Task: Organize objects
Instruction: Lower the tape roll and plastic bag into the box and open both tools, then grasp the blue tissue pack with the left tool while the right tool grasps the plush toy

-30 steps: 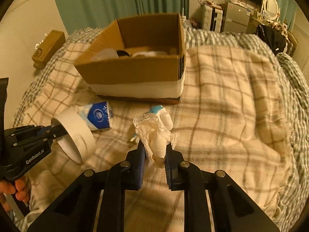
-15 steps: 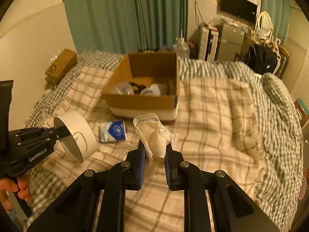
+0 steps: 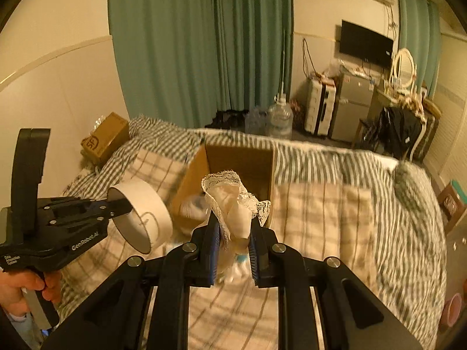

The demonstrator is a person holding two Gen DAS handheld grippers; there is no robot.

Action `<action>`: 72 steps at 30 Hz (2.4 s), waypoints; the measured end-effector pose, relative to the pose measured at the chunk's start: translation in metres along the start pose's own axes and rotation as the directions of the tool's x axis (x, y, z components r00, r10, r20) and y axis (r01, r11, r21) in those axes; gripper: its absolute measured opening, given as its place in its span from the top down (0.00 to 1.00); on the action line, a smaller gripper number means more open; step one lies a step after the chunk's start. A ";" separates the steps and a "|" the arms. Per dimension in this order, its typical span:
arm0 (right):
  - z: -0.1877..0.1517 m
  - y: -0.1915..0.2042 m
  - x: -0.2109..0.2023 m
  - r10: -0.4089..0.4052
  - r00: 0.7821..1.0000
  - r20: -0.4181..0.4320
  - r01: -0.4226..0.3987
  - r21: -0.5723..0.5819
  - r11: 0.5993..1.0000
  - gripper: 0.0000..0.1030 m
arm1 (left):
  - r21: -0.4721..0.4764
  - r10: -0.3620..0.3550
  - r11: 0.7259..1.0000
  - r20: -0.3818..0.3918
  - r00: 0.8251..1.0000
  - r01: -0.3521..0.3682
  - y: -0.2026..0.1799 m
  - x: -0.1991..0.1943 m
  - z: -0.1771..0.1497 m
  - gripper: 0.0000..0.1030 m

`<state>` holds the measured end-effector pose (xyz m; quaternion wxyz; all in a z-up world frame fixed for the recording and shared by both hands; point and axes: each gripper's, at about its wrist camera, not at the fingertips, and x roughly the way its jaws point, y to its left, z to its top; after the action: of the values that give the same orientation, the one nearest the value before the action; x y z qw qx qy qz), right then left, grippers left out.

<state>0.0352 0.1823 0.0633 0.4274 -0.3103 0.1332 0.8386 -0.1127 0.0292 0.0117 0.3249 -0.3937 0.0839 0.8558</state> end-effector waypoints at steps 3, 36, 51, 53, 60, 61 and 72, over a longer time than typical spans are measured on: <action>0.026 -0.003 0.007 0.017 0.999 0.029 -0.016 -0.006 1.000 0.84 | 0.018 0.004 1.000 0.014 1.000 -0.004 -0.004 0.011 0.029 0.97; 0.057 -0.066 0.250 0.064 0.993 -0.099 -0.054 0.104 0.993 0.85 | 0.073 0.103 0.993 -0.120 0.987 -0.095 -0.007 0.219 0.075 0.95; 0.075 -0.078 0.201 0.085 0.995 -0.044 -0.074 0.202 0.977 0.33 | 0.100 0.058 0.994 -0.069 0.996 -0.051 -0.014 0.163 0.079 0.23; 0.079 -0.077 0.187 0.078 0.996 -0.032 -0.070 0.195 0.978 0.32 | 0.107 0.076 0.992 -0.034 0.997 -0.072 -0.016 0.144 0.083 0.18; 0.087 -0.070 0.103 0.011 1.000 0.026 -0.015 0.141 0.990 0.28 | 0.096 0.063 0.993 0.072 0.995 -0.070 -0.020 0.067 0.088 0.04; 0.087 -0.067 0.091 -0.004 0.999 0.034 0.000 0.131 0.991 0.25 | 0.097 0.053 0.993 0.087 0.995 -0.062 -0.021 0.053 0.087 0.04; 0.059 -0.026 -0.020 -0.085 0.988 0.130 0.075 0.078 0.994 0.03 | 0.054 0.029 0.998 0.182 0.983 -0.040 -0.007 -0.047 0.045 0.00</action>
<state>0.0409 0.2147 0.1225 0.4798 -0.2430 0.1224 0.8341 -0.1131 0.0295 0.0771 0.3274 -0.3031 0.0856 0.8908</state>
